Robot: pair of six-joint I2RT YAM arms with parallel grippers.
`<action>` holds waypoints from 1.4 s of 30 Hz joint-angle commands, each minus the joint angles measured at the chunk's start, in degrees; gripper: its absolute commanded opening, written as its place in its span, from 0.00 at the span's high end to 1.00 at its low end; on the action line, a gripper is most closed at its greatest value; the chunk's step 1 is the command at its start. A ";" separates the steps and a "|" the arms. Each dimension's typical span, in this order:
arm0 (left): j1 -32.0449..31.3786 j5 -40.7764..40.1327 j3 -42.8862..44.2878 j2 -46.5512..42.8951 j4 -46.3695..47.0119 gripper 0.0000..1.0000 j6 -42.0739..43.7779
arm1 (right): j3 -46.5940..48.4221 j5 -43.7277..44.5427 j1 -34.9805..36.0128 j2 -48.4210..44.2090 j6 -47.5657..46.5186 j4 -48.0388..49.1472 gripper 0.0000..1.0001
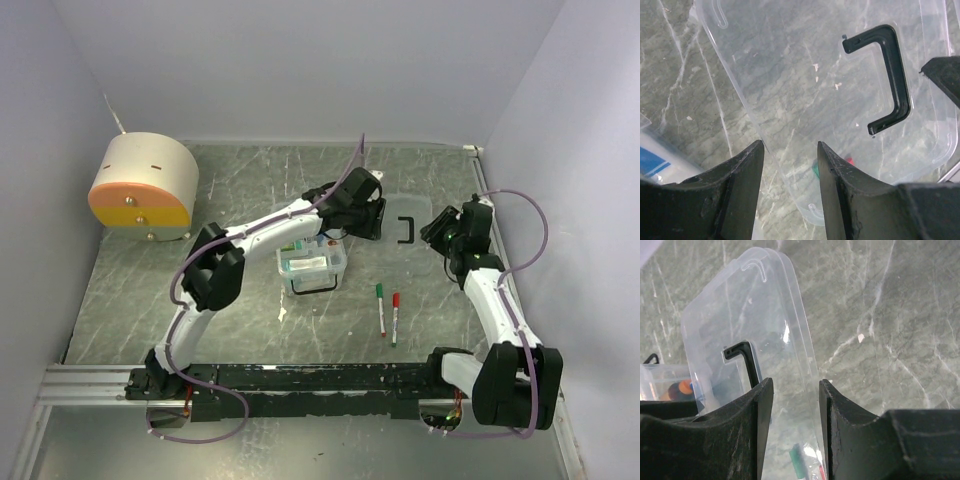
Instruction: Organize the medicine kit
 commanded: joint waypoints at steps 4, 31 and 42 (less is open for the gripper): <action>-3.13 4.59 -1.85 -7.22 5.12 0.45 -0.49 | 4.98 -8.62 1.20 -2.30 2.69 -3.82 0.60; -3.57 -11.74 -30.97 -37.13 6.42 0.48 -3.31 | 6.15 -9.15 24.51 1.74 17.71 8.33 0.60; -2.94 -19.92 -38.21 -43.87 2.72 0.47 -3.66 | 9.62 -1.92 36.18 11.56 18.89 16.37 0.61</action>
